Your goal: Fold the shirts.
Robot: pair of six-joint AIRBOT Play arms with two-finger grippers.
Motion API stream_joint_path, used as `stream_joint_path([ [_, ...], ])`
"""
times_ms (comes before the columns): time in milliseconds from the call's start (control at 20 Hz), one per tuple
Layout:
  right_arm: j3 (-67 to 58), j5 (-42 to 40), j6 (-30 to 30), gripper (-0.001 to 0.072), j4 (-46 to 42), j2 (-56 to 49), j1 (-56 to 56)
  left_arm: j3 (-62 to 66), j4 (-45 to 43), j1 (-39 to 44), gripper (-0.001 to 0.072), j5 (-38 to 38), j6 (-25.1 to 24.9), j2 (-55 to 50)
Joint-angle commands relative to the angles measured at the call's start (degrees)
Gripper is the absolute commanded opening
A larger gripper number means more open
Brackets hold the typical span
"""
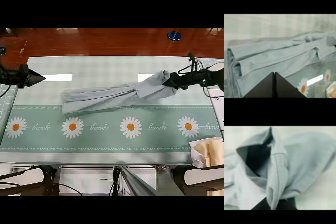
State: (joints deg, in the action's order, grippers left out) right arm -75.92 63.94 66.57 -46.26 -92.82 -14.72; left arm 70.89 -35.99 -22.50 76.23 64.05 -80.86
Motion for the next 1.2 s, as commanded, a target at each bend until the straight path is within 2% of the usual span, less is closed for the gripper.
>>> stream_joint_path([
  [0, -1.5, 4.2, 5.6, 0.0027, -4.2, 7.5, 0.3, 0.0, 1.7, 9.7, 0.0025, -2.7, 4.7, 0.0],
  [150, -1.5, 8.8, 7.8, 0.0027, -7.7, 12.0, 0.3, 0.0, -2.7, 23.0, 0.0024, -10.7, 10.6, -0.3],
  [250, -1.5, 9.5, 9.2, 0.0027, -9.4, 14.0, 0.3, -0.1, -8.2, 32.2, 0.0024, -19.3, 19.6, -1.1],
  [450, -1.4, 14.8, 9.2, 0.0027, -10.1, 15.8, 0.3, -0.1, -7.2, 47.9, 0.0024, -28.9, 27.7, -7.0],
  [600, -1.4, 15.6, 9.0, 0.0027, -10.1, 17.5, 0.7, -0.1, -0.5, 56.9, 0.0024, -35.6, 28.2, -11.0],
  [800, -1.4, 15.4, 9.1, 0.0027, -12.4, 21.4, 4.3, -0.1, 6.6, 63.8, 0.0024, -45.4, 28.2, -13.6],
  [1150, -1.4, 15.4, 11.5, 0.0027, -12.7, 27.8, 11.0, 0.1, 9.3, 66.1, 0.0024, -46.6, 28.2, -18.4],
])
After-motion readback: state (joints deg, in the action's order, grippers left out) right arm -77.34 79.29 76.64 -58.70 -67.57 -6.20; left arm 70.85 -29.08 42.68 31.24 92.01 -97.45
